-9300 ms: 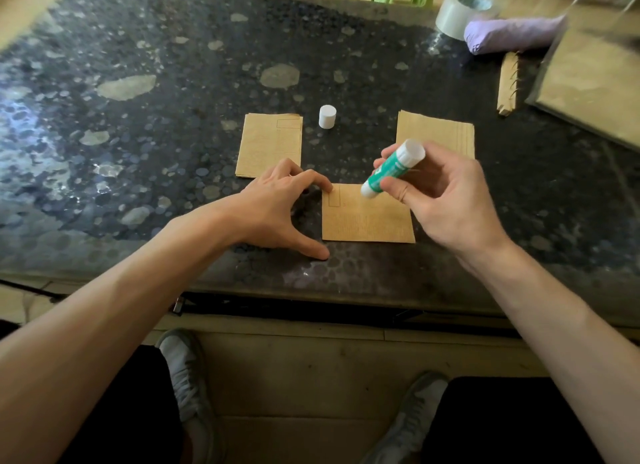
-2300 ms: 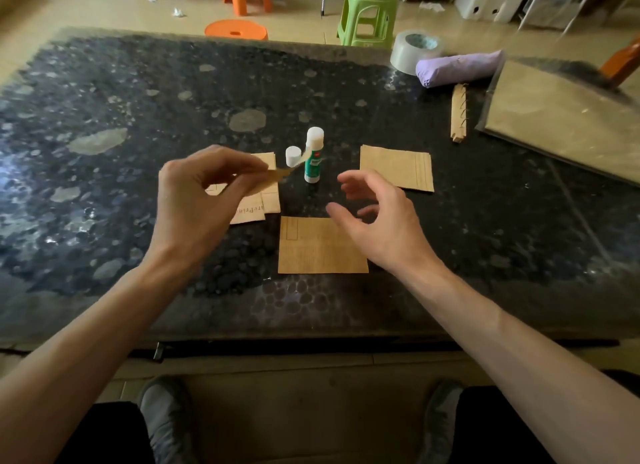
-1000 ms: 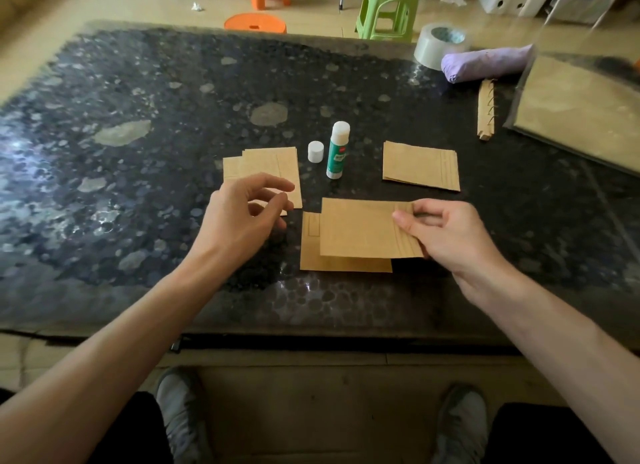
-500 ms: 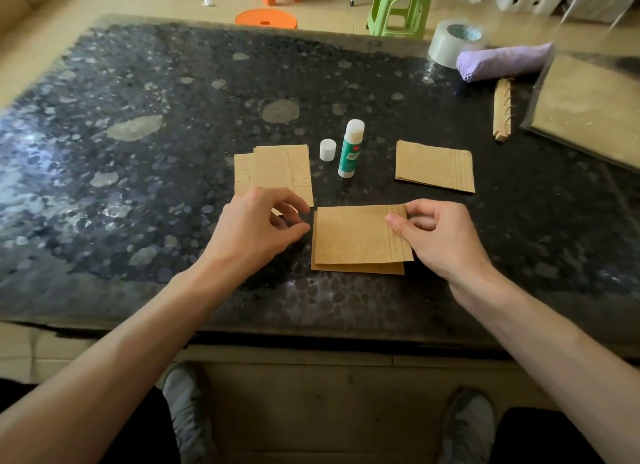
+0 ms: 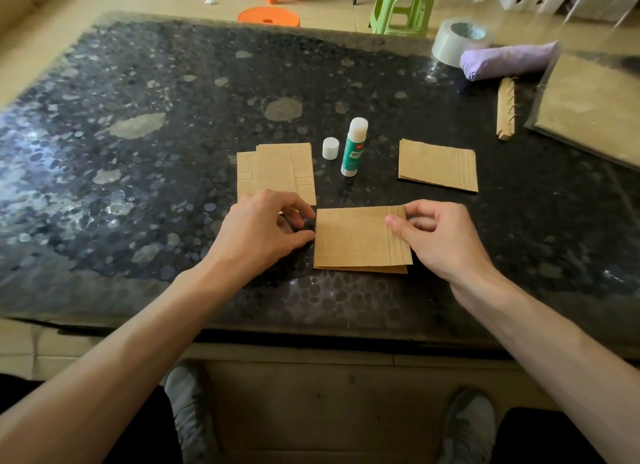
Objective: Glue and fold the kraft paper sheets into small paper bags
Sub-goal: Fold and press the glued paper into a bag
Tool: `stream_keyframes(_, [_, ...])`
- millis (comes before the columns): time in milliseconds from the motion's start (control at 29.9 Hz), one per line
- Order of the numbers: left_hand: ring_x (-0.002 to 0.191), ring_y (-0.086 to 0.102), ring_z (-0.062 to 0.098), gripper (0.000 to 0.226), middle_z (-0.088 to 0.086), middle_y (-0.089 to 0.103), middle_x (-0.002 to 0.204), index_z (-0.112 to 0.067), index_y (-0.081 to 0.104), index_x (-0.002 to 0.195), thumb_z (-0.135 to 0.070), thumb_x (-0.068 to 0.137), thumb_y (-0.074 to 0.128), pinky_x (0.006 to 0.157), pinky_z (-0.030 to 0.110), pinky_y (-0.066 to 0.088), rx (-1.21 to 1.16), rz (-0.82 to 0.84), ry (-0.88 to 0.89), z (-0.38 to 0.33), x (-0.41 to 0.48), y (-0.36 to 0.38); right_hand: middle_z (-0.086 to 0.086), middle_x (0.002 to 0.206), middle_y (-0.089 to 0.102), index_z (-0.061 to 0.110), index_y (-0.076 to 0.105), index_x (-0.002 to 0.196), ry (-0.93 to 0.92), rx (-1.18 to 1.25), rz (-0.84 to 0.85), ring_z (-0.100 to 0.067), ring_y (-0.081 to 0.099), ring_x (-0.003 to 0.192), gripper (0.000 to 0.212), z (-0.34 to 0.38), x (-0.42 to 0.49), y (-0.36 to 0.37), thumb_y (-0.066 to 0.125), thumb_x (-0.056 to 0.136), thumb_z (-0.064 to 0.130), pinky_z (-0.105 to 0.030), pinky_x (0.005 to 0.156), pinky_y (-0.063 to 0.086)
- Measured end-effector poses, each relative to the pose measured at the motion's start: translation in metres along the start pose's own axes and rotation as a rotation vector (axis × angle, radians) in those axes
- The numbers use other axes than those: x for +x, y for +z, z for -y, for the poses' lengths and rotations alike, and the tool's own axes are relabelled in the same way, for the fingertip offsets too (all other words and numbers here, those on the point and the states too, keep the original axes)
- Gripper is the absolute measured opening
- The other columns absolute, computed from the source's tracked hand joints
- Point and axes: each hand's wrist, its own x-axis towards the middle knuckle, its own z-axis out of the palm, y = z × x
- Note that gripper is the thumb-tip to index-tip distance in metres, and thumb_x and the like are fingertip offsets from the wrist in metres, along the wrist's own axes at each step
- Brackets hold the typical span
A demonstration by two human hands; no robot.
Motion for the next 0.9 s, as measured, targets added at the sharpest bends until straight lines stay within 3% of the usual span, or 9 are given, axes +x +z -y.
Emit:
stream_keyframes(267, [0.074, 0.066, -0.001, 0.027, -0.017, 0.069, 0.085, -0.035, 0.074, 0.102, -0.038, 0.078, 0.086, 0.074, 0.025, 0.059, 0.011, 0.01, 0.011, 0.0025, 0.0012, 0.0013, 0.011, 0.102, 0.074, 0.027, 0.072, 0.113, -0.005, -0.011, -0.007, 0.001, 0.065, 0.095, 0.018, -0.0017, 0.0003, 0.0007, 0.073, 0.095, 0.028, -0.017, 0.071, 0.045])
stream_keyframes(601, [0.074, 0.065, -0.001, 0.027, -0.018, 0.067, 0.082, -0.036, 0.073, 0.098, -0.043, 0.075, 0.087, 0.069, 0.019, 0.053, 0.021, 0.018, 0.039, 0.0013, 0.0011, 0.0032, 0.007, 0.107, 0.075, 0.024, 0.073, 0.118, -0.022, -0.045, -0.015, -0.007, 0.068, 0.103, 0.024, -0.0031, 0.0004, 0.0014, 0.074, 0.095, 0.029, -0.022, 0.081, 0.051])
stream_keyframes(735, [0.076, 0.064, 0.0, 0.03, -0.018, 0.067, 0.085, -0.037, 0.073, 0.099, -0.047, 0.074, 0.086, 0.071, 0.022, 0.056, 0.021, 0.039, 0.051, 0.0, 0.0008, 0.0036, 0.009, 0.105, 0.074, 0.025, 0.073, 0.118, -0.028, -0.045, -0.015, -0.006, 0.068, 0.101, 0.024, -0.0033, 0.0005, 0.0018, 0.074, 0.095, 0.029, -0.028, 0.089, 0.055])
stream_keyframes(902, [0.077, 0.063, 0.001, 0.032, -0.018, 0.066, 0.088, -0.038, 0.073, 0.101, -0.049, 0.073, 0.085, 0.072, 0.026, 0.058, 0.041, 0.051, 0.057, 0.0008, 0.0009, 0.0043, 0.011, 0.102, 0.073, 0.026, 0.073, 0.114, -0.039, -0.04, -0.011, -0.001, 0.066, 0.096, 0.02, -0.0048, 0.0018, 0.002, 0.074, 0.095, 0.028, -0.027, 0.087, 0.055])
